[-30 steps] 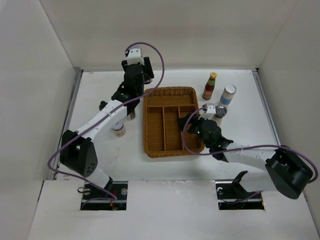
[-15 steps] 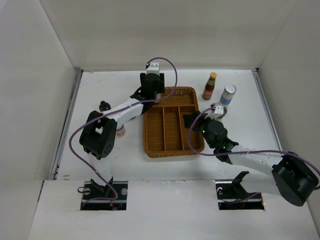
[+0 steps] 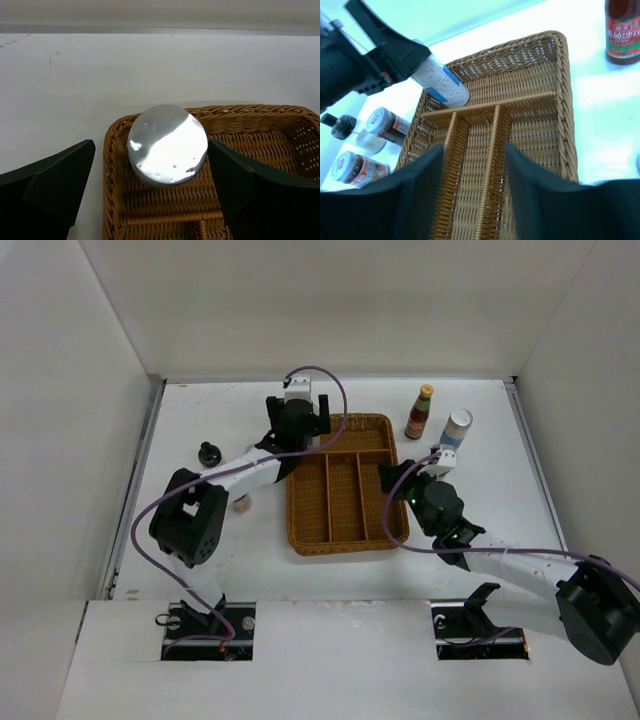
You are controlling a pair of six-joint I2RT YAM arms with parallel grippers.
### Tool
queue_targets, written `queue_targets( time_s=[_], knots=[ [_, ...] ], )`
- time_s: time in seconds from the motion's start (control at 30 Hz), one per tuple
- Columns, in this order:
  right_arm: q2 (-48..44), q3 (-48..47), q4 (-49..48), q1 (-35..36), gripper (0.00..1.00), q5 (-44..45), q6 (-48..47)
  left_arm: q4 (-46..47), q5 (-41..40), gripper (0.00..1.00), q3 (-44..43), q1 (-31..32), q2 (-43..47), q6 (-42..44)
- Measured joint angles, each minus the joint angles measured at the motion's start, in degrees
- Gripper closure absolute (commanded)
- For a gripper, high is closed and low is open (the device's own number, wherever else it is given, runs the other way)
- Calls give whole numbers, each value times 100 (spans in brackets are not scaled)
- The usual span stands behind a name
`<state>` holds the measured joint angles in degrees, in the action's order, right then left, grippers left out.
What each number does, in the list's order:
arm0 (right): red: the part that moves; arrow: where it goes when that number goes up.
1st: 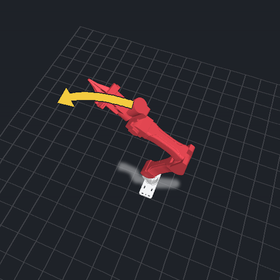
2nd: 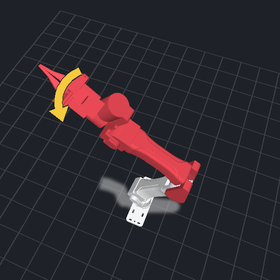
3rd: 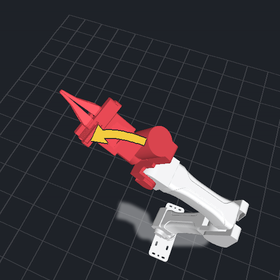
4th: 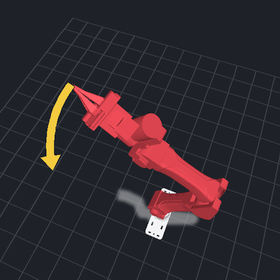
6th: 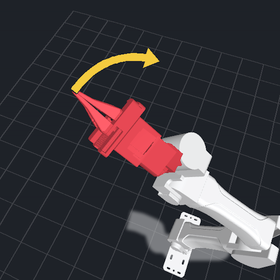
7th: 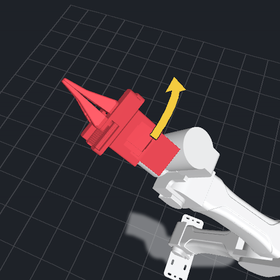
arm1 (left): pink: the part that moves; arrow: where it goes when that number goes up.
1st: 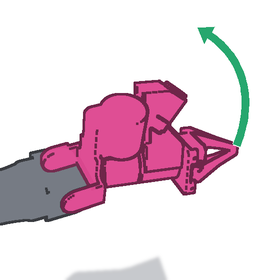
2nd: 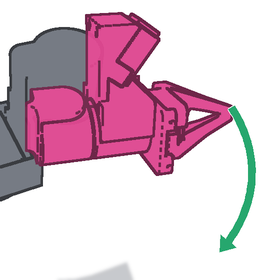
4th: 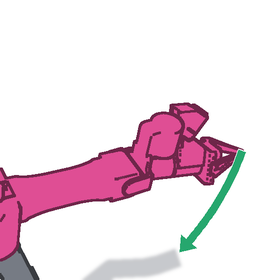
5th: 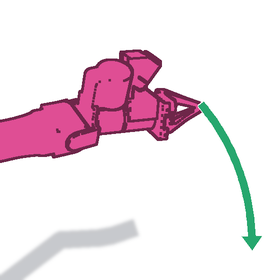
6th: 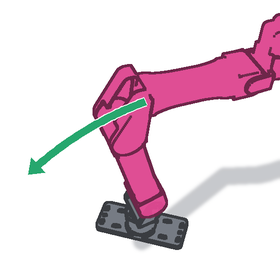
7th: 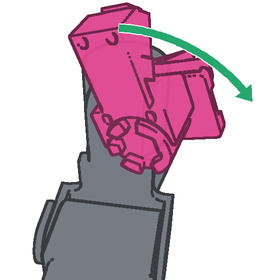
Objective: Organize the condiment bottles
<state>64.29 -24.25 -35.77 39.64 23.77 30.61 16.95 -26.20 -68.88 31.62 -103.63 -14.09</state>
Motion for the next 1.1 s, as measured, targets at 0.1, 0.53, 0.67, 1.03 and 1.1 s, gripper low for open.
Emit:
queue_targets(
  time_s=[0.1,0.53,0.67,1.03,1.1],
  knots=[
    [-153,-13,122,0,68,31,-44,133,-20,2,319,44,518,-22],
    [24,-2090,1285,-452,49,280,-695,1526,37,55,2529,610,3486,-750],
    [282,-2706,1751,-1255,18,501,-1032,1685,470,56,3324,785,3392,-1224],
    [1853,-3799,3254,-3248,0,328,-1464,2944,1364,23,4468,1593,2946,-1873],
    [2146,-3923,3473,-3355,0,122,-1480,3206,1495,20,4553,1521,2933,-1899]
  ],
)
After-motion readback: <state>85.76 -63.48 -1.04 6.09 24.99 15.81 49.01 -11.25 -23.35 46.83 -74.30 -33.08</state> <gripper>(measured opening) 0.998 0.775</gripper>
